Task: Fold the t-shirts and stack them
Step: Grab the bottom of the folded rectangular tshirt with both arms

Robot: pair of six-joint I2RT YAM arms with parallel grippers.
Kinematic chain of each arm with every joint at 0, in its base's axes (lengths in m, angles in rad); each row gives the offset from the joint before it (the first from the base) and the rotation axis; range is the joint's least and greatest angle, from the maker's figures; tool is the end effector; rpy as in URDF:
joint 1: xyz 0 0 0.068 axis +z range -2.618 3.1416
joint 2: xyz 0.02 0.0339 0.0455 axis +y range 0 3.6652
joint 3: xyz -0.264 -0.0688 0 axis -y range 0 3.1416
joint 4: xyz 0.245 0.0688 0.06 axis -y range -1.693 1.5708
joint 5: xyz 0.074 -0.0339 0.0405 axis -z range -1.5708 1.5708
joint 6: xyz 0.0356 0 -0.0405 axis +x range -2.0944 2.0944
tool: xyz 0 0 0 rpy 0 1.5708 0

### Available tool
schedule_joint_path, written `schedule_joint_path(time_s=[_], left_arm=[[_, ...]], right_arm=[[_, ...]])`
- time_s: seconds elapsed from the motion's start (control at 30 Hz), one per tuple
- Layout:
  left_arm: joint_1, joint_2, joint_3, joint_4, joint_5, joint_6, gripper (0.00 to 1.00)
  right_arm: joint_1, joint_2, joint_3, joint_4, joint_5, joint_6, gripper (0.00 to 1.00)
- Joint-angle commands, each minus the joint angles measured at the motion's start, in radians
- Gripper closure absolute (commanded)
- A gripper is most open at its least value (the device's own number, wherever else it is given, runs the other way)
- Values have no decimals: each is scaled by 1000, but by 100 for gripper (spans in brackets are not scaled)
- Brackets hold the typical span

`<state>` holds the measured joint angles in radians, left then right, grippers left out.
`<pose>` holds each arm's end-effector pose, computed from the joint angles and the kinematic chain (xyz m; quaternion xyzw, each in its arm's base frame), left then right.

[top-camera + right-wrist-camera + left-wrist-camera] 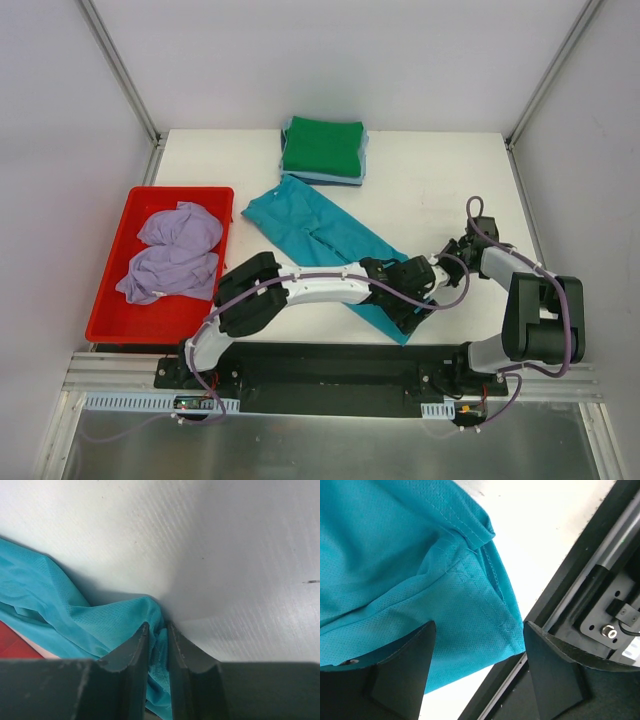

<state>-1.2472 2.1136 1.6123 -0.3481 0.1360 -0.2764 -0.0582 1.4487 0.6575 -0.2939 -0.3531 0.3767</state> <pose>0.1456 -0.4492 0.1924 0.4567 0.8145 -0.2890 0.2109 0.2532 -0.0024 0.1485 0.1649 0.9422 0.2059 0.2067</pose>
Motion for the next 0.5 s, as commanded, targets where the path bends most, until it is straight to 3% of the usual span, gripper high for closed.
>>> schedule_joint_path(time_s=[0.0, 0.13, 0.47], left_arm=[[-44, 6, -25, -19, -105, -26, 31], [-104, -6, -40, -17, -209, -20, 31], [-135, 14, -9, -51, -285, -15, 34]], right_arm=[[-17, -16, 8, -11, 34, -41, 77], [-19, -27, 5, -14, 42, -44, 77], [-20, -39, -9, -11, 37, -53, 77]])
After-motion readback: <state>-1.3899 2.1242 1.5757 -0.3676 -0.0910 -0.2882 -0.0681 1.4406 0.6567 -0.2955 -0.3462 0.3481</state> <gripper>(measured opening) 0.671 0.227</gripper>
